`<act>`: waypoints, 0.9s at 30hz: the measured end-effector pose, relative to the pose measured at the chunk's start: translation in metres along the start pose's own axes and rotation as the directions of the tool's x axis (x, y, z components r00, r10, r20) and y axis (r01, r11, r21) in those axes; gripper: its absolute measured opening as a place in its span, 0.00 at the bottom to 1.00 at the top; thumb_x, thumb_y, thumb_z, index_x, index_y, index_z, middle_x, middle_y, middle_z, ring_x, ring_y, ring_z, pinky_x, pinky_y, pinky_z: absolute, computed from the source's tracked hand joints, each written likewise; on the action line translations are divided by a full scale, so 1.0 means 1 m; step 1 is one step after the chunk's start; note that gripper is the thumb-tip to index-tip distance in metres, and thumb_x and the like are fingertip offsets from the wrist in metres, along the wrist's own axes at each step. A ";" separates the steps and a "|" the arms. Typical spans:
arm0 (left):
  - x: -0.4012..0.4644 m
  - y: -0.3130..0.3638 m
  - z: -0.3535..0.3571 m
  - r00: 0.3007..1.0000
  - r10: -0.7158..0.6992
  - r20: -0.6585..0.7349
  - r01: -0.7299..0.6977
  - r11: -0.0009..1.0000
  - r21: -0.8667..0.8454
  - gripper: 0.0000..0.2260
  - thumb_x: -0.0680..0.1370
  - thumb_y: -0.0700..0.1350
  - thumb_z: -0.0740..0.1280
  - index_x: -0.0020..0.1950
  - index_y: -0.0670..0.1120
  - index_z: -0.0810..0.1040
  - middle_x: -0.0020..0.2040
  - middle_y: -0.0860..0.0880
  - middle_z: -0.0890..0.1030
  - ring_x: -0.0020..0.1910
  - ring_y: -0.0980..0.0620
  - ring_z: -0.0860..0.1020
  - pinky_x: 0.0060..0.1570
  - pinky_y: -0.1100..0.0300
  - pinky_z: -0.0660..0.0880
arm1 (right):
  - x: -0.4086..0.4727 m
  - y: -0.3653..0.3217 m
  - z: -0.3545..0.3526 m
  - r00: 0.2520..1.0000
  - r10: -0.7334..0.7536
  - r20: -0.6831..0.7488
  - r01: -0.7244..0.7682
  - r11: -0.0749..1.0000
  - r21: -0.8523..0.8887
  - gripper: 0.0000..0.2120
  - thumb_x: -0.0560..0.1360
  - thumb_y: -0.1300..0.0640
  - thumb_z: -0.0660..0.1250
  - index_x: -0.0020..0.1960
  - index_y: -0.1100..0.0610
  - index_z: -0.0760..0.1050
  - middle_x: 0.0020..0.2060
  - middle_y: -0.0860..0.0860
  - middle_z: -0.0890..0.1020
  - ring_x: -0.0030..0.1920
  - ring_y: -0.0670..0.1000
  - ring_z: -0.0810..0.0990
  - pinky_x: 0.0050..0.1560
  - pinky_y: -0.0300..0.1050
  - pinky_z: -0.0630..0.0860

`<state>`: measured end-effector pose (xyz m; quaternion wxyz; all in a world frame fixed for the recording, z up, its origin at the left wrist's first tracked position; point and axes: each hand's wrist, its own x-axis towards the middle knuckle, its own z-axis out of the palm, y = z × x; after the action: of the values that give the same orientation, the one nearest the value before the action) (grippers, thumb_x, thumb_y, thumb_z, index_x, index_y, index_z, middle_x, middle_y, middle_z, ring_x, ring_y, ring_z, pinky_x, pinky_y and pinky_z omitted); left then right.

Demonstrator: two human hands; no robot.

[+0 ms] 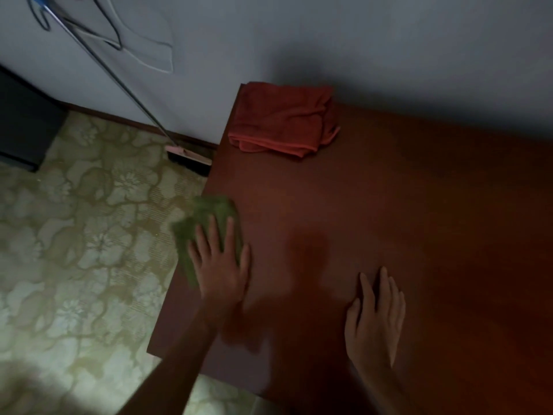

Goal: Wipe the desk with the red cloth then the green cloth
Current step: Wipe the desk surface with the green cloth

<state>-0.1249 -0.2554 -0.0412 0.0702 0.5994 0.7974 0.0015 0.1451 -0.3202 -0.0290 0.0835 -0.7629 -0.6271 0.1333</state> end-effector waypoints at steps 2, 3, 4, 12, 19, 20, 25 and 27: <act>-0.034 0.027 0.004 0.986 0.159 0.054 -0.158 0.987 -0.008 0.29 0.79 0.59 0.56 0.79 0.51 0.61 0.79 0.42 0.57 0.77 0.36 0.55 0.73 0.36 0.54 | 0.001 0.000 -0.001 1.000 0.005 0.012 -0.005 1.000 -0.003 0.23 0.79 0.53 0.51 0.70 0.58 0.70 0.74 0.60 0.64 0.73 0.62 0.61 0.75 0.56 0.52; -0.047 0.039 0.005 0.969 0.234 0.080 -0.234 0.972 -0.013 0.29 0.79 0.59 0.57 0.78 0.52 0.61 0.79 0.43 0.57 0.77 0.36 0.55 0.72 0.35 0.55 | 0.001 0.000 -0.001 1.000 0.010 0.020 -0.010 1.000 -0.006 0.23 0.78 0.52 0.51 0.70 0.58 0.70 0.74 0.60 0.64 0.73 0.62 0.62 0.74 0.57 0.52; -0.053 0.046 0.006 0.950 0.299 0.084 -0.299 0.954 -0.018 0.28 0.78 0.60 0.57 0.78 0.53 0.62 0.79 0.44 0.58 0.78 0.37 0.54 0.72 0.35 0.55 | 0.001 0.000 -0.002 0.999 0.015 0.028 -0.015 1.000 -0.012 0.24 0.78 0.52 0.51 0.70 0.58 0.70 0.74 0.60 0.64 0.73 0.62 0.62 0.74 0.58 0.53; 0.101 -0.007 -0.015 0.470 0.868 0.159 -0.882 0.468 0.055 0.27 0.80 0.60 0.59 0.78 0.57 0.60 0.80 0.48 0.58 0.79 0.40 0.54 0.73 0.37 0.54 | 0.001 0.000 0.001 0.999 0.034 0.027 -0.033 0.998 -0.055 0.24 0.79 0.51 0.48 0.71 0.56 0.70 0.74 0.59 0.64 0.73 0.60 0.62 0.75 0.55 0.53; 0.192 -0.026 -0.078 0.236 0.944 0.231 -0.963 0.260 -0.077 0.25 0.72 0.54 0.64 0.70 0.55 0.75 0.72 0.51 0.71 0.75 0.44 0.64 0.74 0.40 0.53 | 0.003 -0.006 0.007 0.993 0.064 -0.095 -0.069 0.997 -0.045 0.23 0.80 0.51 0.50 0.69 0.58 0.73 0.71 0.61 0.67 0.69 0.64 0.67 0.73 0.60 0.58; 0.186 -0.021 -0.079 0.298 0.947 0.123 -0.948 0.309 -0.083 0.22 0.73 0.53 0.64 0.67 0.52 0.77 0.69 0.49 0.75 0.72 0.44 0.68 0.73 0.40 0.57 | 0.006 -0.010 0.007 0.991 0.076 -0.106 -0.081 0.996 -0.041 0.23 0.79 0.52 0.52 0.68 0.59 0.73 0.70 0.62 0.68 0.68 0.65 0.67 0.72 0.63 0.59; 0.141 0.007 -0.045 0.904 0.424 -0.059 -0.428 0.892 -0.144 0.20 0.79 0.54 0.60 0.71 0.55 0.73 0.73 0.42 0.69 0.74 0.34 0.60 0.71 0.35 0.57 | 0.042 -0.066 0.003 0.999 0.048 -0.026 -0.044 0.992 0.120 0.25 0.76 0.53 0.56 0.72 0.57 0.68 0.70 0.59 0.67 0.68 0.63 0.67 0.67 0.65 0.64; 0.122 0.017 -0.026 0.918 0.396 0.018 -0.393 0.916 -0.074 0.22 0.79 0.57 0.60 0.74 0.59 0.68 0.77 0.43 0.64 0.76 0.32 0.56 0.71 0.33 0.53 | 0.056 -0.089 0.001 1.000 0.025 -0.009 -0.023 0.981 0.192 0.25 0.76 0.54 0.57 0.72 0.56 0.68 0.71 0.57 0.68 0.69 0.60 0.67 0.68 0.61 0.64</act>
<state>-0.1452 -0.1315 -0.0277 0.1020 0.7449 0.6585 0.0335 0.0714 -0.2477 -0.0096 0.1587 -0.7596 -0.6015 0.1898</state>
